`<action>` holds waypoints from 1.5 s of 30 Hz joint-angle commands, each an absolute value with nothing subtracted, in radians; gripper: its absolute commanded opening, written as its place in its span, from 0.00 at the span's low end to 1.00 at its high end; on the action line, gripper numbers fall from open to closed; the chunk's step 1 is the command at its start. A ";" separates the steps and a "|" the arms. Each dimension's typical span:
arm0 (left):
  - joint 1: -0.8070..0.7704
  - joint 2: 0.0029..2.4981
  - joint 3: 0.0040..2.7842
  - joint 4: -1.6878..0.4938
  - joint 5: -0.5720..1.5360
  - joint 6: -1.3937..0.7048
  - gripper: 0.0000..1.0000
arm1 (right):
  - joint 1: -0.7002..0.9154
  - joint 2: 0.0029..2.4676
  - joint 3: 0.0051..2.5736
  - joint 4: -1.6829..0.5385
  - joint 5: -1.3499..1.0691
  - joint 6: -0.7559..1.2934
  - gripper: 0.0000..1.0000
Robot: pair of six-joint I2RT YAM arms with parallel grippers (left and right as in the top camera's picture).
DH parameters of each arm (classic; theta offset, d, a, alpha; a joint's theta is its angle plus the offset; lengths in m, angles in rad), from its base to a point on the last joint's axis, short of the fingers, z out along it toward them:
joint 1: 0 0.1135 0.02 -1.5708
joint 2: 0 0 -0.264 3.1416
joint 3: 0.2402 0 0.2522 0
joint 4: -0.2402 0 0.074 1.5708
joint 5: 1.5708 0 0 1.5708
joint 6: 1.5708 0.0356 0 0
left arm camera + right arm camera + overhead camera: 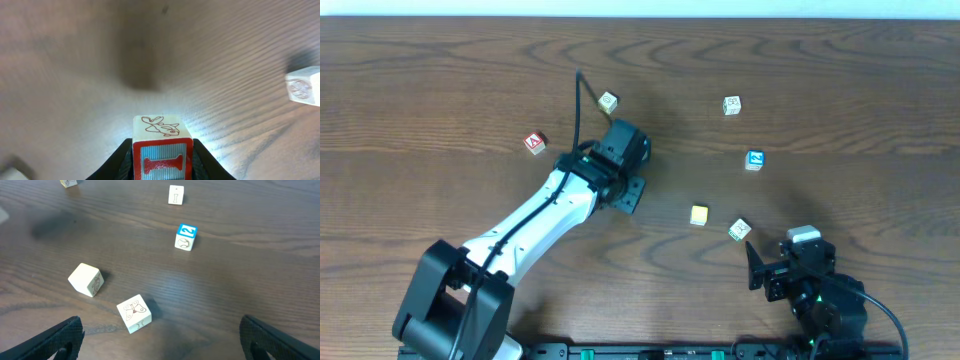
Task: Spell out Ai2
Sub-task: 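Lift the red 'I' block and carry it forward-left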
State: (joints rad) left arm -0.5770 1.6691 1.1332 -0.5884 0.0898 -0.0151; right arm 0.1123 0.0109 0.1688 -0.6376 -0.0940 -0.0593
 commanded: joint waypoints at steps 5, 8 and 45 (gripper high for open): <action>-0.578 1.670 1.178 -0.650 0.225 0.094 0.06 | 0.105 0.006 0.156 -0.640 -0.101 -0.057 0.99; -0.583 1.670 1.196 -0.643 0.268 0.162 0.05 | 0.105 0.006 0.156 -0.640 -0.101 -0.057 0.99; -0.468 1.837 1.277 -0.445 0.370 0.940 0.06 | 0.105 0.006 0.156 -0.640 -0.101 -0.057 0.99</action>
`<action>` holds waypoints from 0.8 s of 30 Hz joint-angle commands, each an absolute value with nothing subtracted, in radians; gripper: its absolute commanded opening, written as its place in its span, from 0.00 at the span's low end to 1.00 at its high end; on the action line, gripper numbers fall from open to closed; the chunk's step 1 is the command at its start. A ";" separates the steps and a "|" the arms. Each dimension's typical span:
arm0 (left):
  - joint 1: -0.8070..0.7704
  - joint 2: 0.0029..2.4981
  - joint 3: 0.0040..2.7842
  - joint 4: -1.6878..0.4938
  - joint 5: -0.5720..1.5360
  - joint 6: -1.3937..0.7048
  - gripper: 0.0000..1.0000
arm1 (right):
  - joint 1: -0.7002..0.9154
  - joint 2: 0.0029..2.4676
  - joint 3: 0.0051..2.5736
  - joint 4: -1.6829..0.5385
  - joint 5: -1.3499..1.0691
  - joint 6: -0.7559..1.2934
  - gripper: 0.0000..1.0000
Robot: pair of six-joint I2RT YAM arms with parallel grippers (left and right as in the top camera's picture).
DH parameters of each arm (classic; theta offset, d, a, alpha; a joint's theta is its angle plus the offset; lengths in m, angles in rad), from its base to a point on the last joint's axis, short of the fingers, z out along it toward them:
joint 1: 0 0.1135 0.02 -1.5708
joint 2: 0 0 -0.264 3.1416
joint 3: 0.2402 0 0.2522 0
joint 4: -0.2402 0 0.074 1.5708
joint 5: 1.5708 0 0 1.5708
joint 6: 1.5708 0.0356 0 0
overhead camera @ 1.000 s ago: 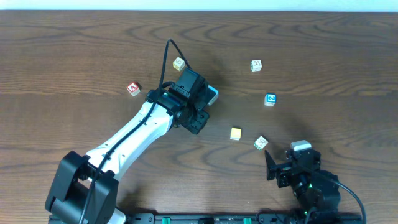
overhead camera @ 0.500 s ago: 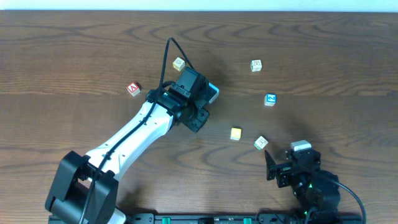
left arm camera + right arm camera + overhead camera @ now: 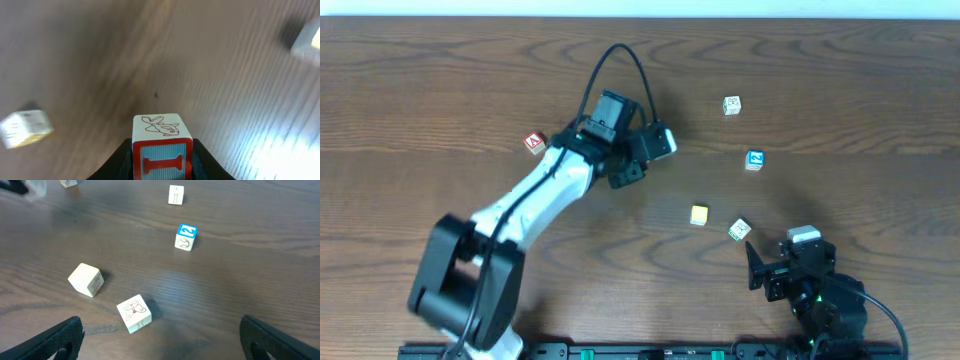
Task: Spell out Ai2
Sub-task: 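Lift the red 'I' block and carry it forward-left, then lower the 'I' block onto the table and open the left gripper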
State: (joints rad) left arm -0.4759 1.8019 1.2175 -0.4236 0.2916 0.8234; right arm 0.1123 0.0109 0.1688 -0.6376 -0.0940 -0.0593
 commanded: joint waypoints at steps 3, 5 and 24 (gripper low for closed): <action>-0.475 1.875 1.370 -0.542 0.375 1.034 0.06 | 0.105 0.006 0.156 -0.640 -0.101 -0.057 0.99; -0.479 1.903 1.432 -0.598 0.376 1.092 0.06 | 0.105 0.006 0.156 -0.640 -0.101 -0.057 0.99; -0.471 2.110 1.588 -0.721 0.303 1.327 0.06 | 0.105 0.006 0.156 -0.640 -0.101 -0.057 0.99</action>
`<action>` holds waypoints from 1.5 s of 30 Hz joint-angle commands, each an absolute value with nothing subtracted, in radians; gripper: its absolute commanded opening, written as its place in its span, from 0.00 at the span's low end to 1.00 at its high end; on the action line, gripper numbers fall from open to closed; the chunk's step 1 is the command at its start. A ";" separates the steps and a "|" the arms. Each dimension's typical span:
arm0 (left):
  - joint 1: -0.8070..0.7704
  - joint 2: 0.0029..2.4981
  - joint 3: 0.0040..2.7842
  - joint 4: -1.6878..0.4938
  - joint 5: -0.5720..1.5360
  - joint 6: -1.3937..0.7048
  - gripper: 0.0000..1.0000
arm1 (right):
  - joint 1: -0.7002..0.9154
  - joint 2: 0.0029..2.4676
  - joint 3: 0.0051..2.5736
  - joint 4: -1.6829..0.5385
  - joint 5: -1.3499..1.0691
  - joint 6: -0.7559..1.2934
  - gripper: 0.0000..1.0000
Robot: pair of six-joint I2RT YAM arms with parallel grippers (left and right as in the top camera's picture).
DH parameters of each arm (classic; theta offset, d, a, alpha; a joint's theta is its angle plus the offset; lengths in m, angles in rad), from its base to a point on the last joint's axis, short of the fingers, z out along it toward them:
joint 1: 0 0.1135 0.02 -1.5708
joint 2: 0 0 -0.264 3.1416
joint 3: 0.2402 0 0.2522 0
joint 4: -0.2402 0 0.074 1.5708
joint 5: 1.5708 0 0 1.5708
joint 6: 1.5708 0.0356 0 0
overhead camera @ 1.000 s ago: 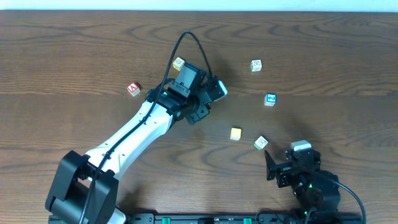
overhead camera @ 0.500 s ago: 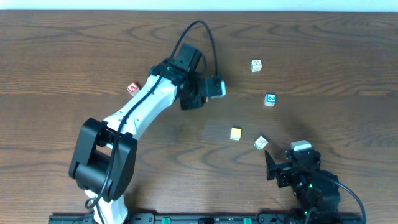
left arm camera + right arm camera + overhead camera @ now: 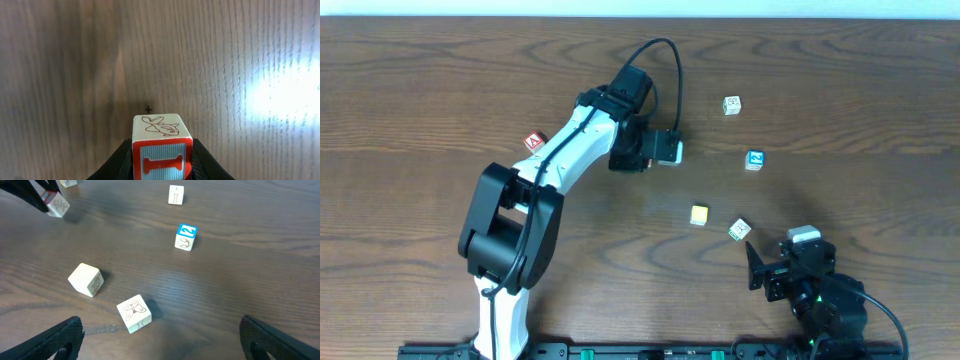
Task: Spell out Ai2
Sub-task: 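Lower the 'I' block onto the table and open the left gripper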
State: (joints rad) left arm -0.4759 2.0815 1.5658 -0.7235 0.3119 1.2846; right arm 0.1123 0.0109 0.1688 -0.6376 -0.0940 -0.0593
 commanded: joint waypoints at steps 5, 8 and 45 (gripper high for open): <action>-0.472 2.123 1.589 -0.712 0.312 1.340 0.06 | 0.105 0.006 0.156 -0.640 -0.101 -0.057 0.99; -0.472 2.123 1.589 -0.703 0.324 1.358 0.06 | 0.105 0.006 0.156 -0.640 -0.101 -0.057 0.99; -0.472 2.171 1.592 -0.644 0.311 1.365 0.28 | 0.105 0.006 0.156 -0.640 -0.101 -0.057 0.99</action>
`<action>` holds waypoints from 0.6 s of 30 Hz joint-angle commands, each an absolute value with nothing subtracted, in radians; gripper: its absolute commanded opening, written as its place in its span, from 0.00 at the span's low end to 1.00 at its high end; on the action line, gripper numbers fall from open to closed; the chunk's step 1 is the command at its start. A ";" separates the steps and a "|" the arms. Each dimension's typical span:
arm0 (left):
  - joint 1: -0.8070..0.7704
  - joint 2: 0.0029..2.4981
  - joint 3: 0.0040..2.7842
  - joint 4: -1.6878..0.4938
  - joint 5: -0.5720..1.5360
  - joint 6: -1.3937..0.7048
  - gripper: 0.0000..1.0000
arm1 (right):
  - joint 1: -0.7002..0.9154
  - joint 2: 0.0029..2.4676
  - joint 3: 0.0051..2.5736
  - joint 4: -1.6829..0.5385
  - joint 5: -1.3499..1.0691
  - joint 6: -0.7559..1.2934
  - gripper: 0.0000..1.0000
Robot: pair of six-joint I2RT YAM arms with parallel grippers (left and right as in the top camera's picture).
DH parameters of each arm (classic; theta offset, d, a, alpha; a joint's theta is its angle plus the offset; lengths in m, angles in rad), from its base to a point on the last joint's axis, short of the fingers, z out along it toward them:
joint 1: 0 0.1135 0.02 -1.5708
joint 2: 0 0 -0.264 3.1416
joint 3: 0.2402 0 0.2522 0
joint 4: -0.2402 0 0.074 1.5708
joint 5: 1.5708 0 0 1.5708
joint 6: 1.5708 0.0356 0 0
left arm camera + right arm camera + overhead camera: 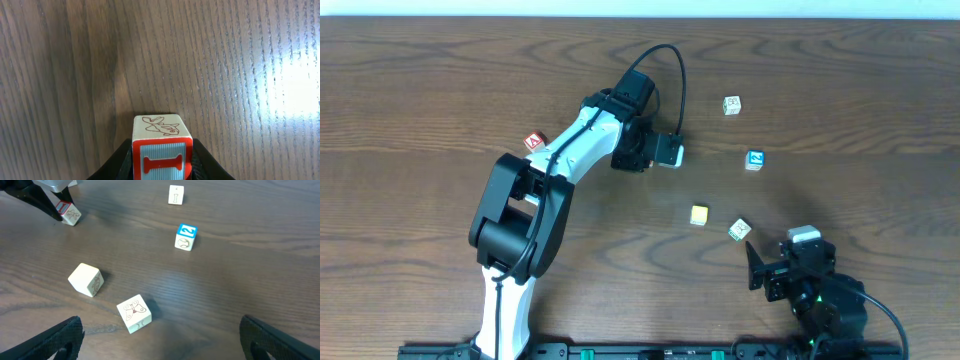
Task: Spell out Ai2
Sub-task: 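Lower the 'I' block onto the table and open the left gripper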
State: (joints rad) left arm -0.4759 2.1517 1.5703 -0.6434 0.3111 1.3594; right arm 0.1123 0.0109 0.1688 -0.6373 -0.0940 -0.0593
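My left gripper [669,153] is shut on a red-framed I block [161,148] with a fish drawn on its top face. It holds the block low at the table, in the middle of the far half, right of the red A block [532,142]. The right wrist view shows that I block [70,214] at the wood surface. The blue 2 block [754,159] lies further right and is also in the right wrist view [186,236]. My right gripper [160,352] stands open at the near right edge, with nothing between its fingers [55,340].
A white block [731,104] lies at the far right. A cream block [698,214] and a butterfly block [739,229] lie just ahead of the right gripper. The left arm [570,150] crosses the table's middle left. Its cable [665,60] loops above it.
The left gripper has come lower with the I block, which now sits at the table surface, a little nearer the right wrist camera. The right arm has not moved.
The left gripper held the I block above the table's middle, near the A block. Later it was further right and turned, still gripping the block. Then it hung above the spot right of the A block, and now it is down at the wood there.
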 commanded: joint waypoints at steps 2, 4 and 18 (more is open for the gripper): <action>-0.472 2.171 1.592 -0.641 0.311 1.365 0.29 | 0.105 0.006 0.156 -0.640 -0.101 -0.057 0.99; -0.472 2.171 1.592 -0.637 0.311 1.365 0.33 | 0.105 0.006 0.156 -0.640 -0.101 -0.057 0.99; -0.474 2.171 1.592 -0.628 0.311 1.365 0.48 | 0.105 0.006 0.156 -0.640 -0.101 -0.057 0.99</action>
State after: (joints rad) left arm -0.4759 2.1521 1.5703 -0.6266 0.3099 1.3621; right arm 0.1123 0.0109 0.1688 -0.6376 -0.0940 -0.0593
